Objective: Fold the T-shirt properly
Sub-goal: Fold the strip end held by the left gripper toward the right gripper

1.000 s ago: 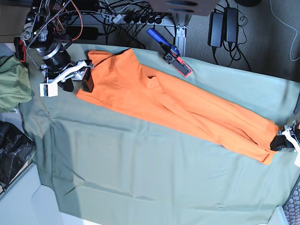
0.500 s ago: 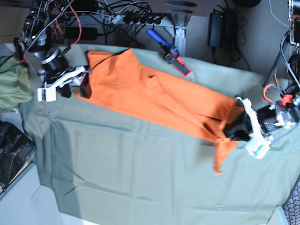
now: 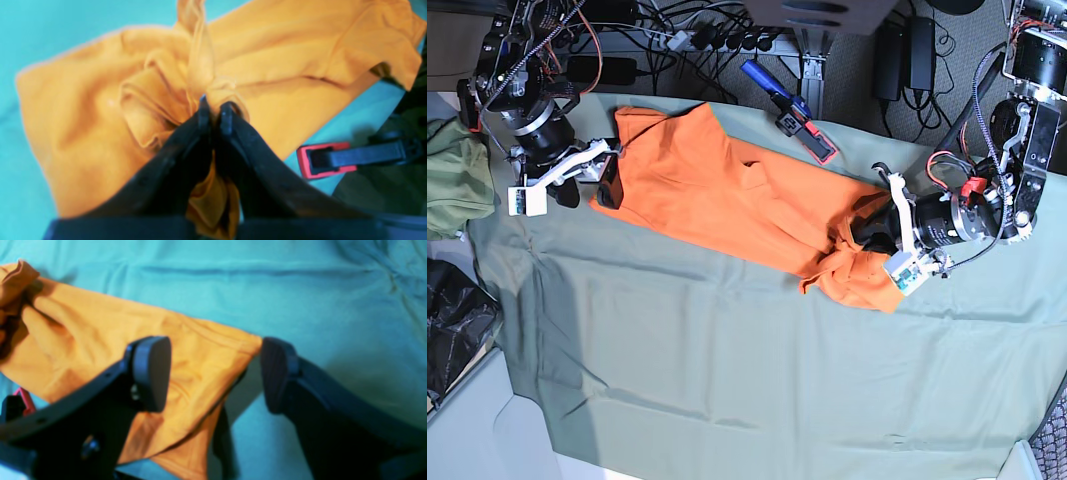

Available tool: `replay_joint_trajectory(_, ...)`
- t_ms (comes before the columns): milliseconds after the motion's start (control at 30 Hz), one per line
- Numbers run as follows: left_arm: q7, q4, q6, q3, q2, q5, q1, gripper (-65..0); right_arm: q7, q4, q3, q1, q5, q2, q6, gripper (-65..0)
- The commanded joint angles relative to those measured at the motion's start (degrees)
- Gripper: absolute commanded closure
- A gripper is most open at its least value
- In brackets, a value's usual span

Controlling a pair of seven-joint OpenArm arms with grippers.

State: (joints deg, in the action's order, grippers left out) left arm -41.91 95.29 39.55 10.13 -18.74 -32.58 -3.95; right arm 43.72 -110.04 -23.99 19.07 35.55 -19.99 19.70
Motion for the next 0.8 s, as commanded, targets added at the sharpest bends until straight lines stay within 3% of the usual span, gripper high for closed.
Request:
replay_joint_trajectory(0, 1.46, 0.61, 0.45, 0.15, -0.17, -2.03, 0.9, -8.1, -1.25, -1.11, -0.42, -0.15, 0.46, -0.79, 4.68, -41.6)
replay_joint_trajectory(67, 1.46, 0.61, 0.45, 0.98, -0.15, -3.52, 0.9, -21.2, -1.18, -1.11, -0.42, -0.13, 0.44, -0.76, 4.68, -41.6)
replay_joint_trajectory(133, 1.44, 0.63, 0.45, 2.1, -0.13, -5.05, 0.9, -28.0, -1.07, -1.09, -0.42, -0.15, 0.44, -0.79, 4.66, -41.6)
replay_joint_trajectory(267, 1.42, 0.66, 0.45, 4.72, -0.13, -7.26, 0.9, -28.4, -1.09, -1.01, -0.44, -0.15, -0.52, -0.79, 4.55, -41.6)
replay_joint_trajectory(567, -1.64, 1.22, 0.45, 5.31, 0.0, -20.11, 0.92, -28.3, -1.29, -1.01, -0.44, -0.17, -1.11, -0.79, 4.55, -41.6)
replay_joint_trajectory(767, -2.64, 9.66, 0.45, 1.07, 0.0, -18.97, 0.94, -28.3, -1.29, -1.01, -0.44, -0.15, -1.25, -0.79, 4.55, -41.6)
